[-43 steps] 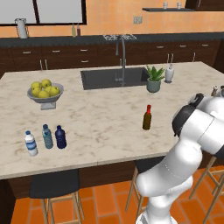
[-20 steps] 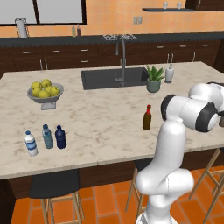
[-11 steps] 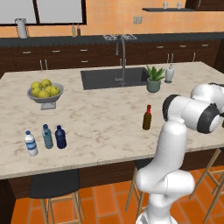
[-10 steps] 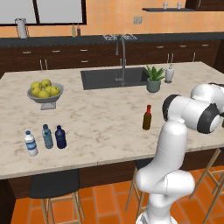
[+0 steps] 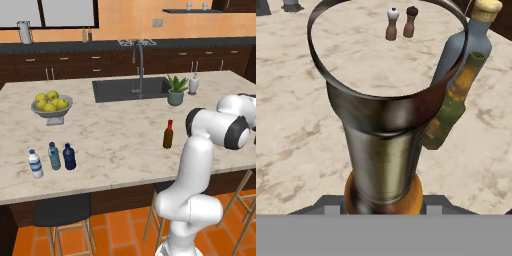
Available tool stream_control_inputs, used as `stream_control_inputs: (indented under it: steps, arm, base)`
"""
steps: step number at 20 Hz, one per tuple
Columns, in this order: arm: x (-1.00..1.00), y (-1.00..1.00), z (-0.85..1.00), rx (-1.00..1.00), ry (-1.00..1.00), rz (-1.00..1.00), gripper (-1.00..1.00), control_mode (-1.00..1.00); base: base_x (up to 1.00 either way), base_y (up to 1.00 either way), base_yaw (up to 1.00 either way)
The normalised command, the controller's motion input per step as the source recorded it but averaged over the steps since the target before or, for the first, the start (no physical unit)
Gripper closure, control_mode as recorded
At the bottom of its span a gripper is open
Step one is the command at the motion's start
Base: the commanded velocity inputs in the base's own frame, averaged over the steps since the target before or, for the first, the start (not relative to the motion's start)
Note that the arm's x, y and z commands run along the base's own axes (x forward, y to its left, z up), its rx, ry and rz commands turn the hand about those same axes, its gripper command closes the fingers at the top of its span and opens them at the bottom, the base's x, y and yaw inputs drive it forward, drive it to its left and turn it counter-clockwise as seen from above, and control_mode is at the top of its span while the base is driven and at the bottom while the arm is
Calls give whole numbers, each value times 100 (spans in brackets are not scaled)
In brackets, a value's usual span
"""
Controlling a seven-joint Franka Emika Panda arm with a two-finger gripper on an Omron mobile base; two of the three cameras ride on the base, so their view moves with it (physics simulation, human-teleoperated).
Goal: Move the plastic bottles in the middle to the plastics group, and the glass bottles in the middle to the glass group.
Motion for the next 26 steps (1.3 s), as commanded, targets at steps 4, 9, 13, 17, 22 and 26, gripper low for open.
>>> stream_control_inputs:
  steps: [4,9,13,17,22,26]
  arm:
    - [0,-14,0,6,-6,-1,100,-100]
    - [0,0,-20,0,-2,0,100,-100]
    - [0,0,-33,0,0,0,100,-100]
    - [0,0,-32,0,0,0,100,-100]
    - [0,0,-30,-1,0,0,100,-100]
    - [0,0,-20,0,0,0,100,-100]
  base:
    - [0,0,0]
    - [0,0,0]
    - [0,0,0]
    - [0,0,0]
    - [0,0,0]
    - [0,0,0]
